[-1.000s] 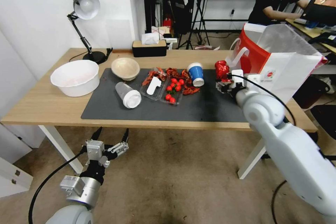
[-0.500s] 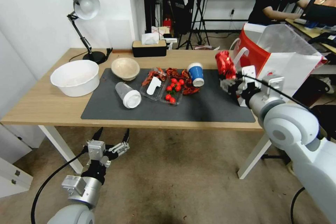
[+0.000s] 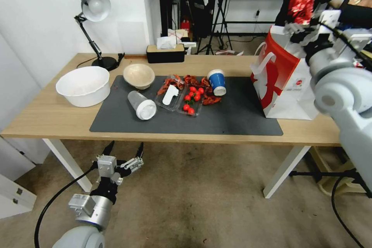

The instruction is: Pick up the trash from the table and place it into the takeout bag.

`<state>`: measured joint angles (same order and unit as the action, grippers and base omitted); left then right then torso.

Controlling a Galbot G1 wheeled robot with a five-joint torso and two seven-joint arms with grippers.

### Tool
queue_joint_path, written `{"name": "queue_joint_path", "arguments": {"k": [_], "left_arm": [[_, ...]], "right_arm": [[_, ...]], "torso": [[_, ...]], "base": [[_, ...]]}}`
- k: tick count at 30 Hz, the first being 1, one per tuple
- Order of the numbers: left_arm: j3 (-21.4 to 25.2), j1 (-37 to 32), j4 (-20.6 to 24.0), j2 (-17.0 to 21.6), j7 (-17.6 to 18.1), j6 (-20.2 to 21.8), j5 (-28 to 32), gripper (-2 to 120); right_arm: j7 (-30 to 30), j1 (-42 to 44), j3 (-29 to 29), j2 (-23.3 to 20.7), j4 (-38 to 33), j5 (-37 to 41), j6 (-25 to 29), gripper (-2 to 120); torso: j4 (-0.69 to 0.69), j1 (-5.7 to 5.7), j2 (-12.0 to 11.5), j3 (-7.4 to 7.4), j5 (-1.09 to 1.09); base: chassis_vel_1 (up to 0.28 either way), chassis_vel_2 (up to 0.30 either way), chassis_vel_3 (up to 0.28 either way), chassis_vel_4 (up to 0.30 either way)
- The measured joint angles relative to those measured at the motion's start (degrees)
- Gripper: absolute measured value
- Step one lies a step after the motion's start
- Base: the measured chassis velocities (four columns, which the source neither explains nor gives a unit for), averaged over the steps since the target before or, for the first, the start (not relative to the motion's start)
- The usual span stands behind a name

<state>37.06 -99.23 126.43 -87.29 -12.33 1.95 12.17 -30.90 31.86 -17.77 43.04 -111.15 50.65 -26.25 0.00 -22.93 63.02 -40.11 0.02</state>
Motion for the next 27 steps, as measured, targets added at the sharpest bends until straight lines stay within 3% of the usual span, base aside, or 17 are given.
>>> {"name": "queue_joint_path", "arguments": {"k": [5,7,9,15,27], "left_arm": [[-0.1,0.0,0.0,0.0,0.0,0.0,0.0,100],[0.0,0.0,0.0,0.0,0.0,0.0,0.1,100],[0.0,0.0,0.0,0.0,0.0,0.0,0.1,100],[0.0,-0.2,0.1,-0.1,0.0,0.0,0.0,100],[0.5,-0.5,0.4,-0.3,0.0,0.0,0.0,100]], "right_arm": [[-1.1,-0.4,0.0,0.1,2.2,-0.3,-1.6,56],[-1.4,-0.4,0.0,0.2,3.4,-1.0,-1.8,67],[-1.4,-0.4,0.0,0.2,3.7,-1.2,-1.9,71],[-1.2,-0.1,0.0,0.4,3.5,-1.0,-2.2,96],[1.3,3.4,-0.1,1.1,-4.5,2.7,-2.0,100]], "torso": [[0.00,0.00,0.0,0.00,-0.01],[0.00,0.00,0.0,0.00,-0.01],[0.00,0.00,0.0,0.00,-0.01],[0.00,0.00,0.0,0.00,-0.01],[0.01,0.00,0.0,0.01,-0.03]], "base": [[0.000,0.000,0.000,0.000],[0.000,0.000,0.000,0.000],[0.000,0.000,0.000,0.000],[0.000,0.000,0.000,0.000],[0.000,0.000,0.000,0.000]]}}
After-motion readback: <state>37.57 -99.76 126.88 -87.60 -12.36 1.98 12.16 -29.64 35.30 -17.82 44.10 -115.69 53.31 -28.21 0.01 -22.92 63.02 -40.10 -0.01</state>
